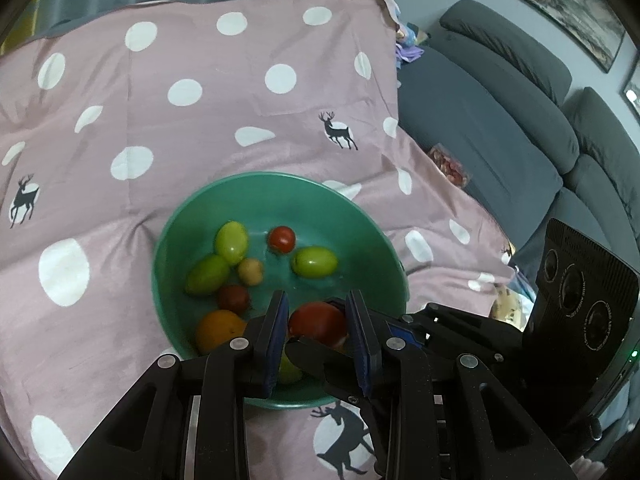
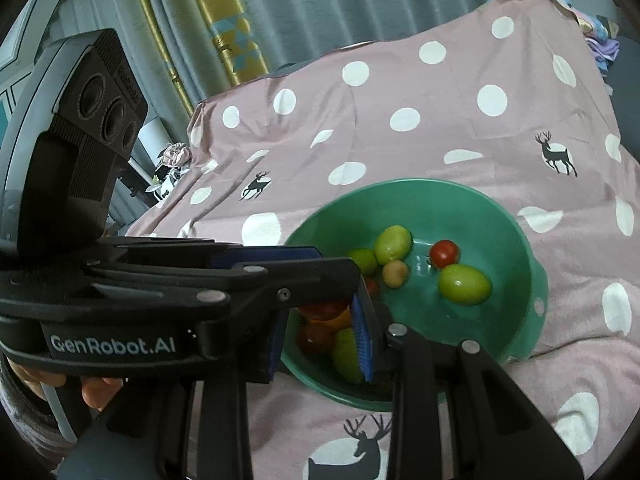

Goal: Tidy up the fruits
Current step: 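Hold the red tomato low inside the green bowl with the left gripper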

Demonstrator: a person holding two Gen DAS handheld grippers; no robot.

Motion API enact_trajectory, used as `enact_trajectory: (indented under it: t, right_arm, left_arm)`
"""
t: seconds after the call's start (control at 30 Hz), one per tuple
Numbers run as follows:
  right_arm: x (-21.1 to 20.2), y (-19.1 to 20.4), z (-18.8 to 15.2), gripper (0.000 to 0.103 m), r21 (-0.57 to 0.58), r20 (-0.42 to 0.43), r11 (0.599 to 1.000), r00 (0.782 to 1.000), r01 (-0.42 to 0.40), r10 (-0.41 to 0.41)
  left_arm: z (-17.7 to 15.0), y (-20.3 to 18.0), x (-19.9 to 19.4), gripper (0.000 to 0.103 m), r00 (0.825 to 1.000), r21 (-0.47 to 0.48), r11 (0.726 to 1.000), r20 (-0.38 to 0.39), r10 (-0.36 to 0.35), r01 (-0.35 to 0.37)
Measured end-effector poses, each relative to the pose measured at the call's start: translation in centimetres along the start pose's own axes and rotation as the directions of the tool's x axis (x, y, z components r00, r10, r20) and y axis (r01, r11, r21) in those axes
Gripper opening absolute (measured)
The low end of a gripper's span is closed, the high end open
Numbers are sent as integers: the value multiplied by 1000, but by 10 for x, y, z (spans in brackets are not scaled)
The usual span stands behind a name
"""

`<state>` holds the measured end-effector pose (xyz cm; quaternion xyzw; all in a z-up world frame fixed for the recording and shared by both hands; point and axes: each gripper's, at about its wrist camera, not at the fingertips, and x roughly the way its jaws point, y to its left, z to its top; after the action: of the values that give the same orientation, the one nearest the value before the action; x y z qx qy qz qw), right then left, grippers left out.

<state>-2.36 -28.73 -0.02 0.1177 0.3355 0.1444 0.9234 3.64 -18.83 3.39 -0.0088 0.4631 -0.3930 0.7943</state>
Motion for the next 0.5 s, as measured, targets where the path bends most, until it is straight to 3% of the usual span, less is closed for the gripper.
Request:
enact_trajectory:
  t: [0.5]
  right_arm:
    - [2,-21,-3,31,33,-15,999,1000,10,-10]
  left_arm:
    - [8,-9,22,30,999,18,1000,-36,0,1]
